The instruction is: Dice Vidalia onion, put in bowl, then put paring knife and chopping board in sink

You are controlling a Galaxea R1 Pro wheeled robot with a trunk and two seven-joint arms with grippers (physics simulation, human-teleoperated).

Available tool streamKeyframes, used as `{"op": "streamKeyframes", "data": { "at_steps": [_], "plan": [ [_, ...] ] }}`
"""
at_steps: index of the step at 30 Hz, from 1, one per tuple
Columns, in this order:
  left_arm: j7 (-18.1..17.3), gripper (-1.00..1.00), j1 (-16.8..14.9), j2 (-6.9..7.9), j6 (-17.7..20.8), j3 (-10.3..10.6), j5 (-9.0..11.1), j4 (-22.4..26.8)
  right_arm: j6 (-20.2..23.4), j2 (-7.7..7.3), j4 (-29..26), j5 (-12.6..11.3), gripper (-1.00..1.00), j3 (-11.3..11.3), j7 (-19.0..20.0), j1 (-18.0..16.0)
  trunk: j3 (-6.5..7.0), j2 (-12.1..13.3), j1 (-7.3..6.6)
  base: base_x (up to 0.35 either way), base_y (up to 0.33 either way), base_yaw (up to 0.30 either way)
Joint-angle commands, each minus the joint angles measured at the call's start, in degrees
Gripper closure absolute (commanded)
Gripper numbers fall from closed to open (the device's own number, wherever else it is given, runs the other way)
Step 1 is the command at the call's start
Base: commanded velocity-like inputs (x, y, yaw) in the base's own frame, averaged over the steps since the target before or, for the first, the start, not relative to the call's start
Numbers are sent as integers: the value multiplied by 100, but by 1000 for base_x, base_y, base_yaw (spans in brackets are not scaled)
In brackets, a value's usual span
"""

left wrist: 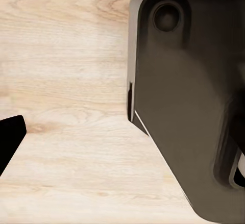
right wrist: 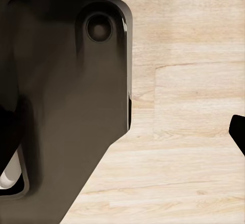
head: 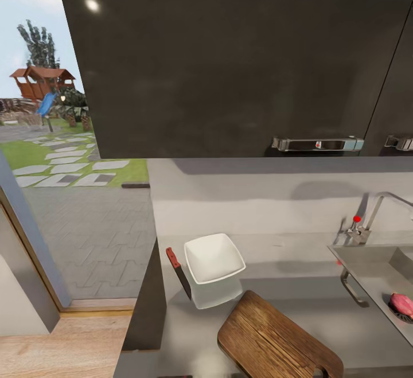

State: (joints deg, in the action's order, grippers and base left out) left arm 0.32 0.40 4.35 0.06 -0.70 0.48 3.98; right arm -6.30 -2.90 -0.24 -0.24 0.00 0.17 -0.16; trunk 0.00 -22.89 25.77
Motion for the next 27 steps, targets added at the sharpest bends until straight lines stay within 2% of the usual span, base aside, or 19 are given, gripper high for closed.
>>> {"op": "streamKeyframes", "data": {
  "at_steps": [1, 10, 17, 21, 23, 24, 26, 27],
  "plan": [
    [2, -100, 4, -2, -2, -4, 5, 8, -20, 0, 5, -3, -100, 0, 1, -1, 0, -2, 2, 0, 0, 0],
    [-15, -100, 4, -29, -19, -4, 5, 17, -25, -1, -9, -3, -100, -3, 8, -1, 0, -2, 2, 0, 0, 0],
    [-8, -100, 4, 8, -32, -29, 5, 67, -25, -2, -123, -3, -100, -2, 9, -1, 0, -2, 2, 0, 0, 0],
    [-4, -100, 4, 28, -32, -53, 5, 281, -28, -1, -128, -3, -100, -6, 9, -1, 0, -2, 2, 0, 0, 0],
    [1, -100, 4, 140, -22, -169, 9, 555, -29, -1, -128, -3, -100, -8, 9, -1, 0, -2, 2, 0, 0, 0],
    [2, -100, 4, 205, -20, -295, 11, 674, -29, -1, -127, -3, -100, -8, 9, -1, 0, -2, 2, 0, 0, 0],
    [3, -100, 4, 265, -18, -467, 12, 817, -29, -1, -127, -3, -100, -8, 9, -1, 0, -2, 2, 0, 0, 0],
    [6, -100, 4, 310, -14, -673, 13, 982, -29, -1, -126, -3, -100, -8, 9, -1, 0, -2, 2, 0, 0, 0]
  ]
}}
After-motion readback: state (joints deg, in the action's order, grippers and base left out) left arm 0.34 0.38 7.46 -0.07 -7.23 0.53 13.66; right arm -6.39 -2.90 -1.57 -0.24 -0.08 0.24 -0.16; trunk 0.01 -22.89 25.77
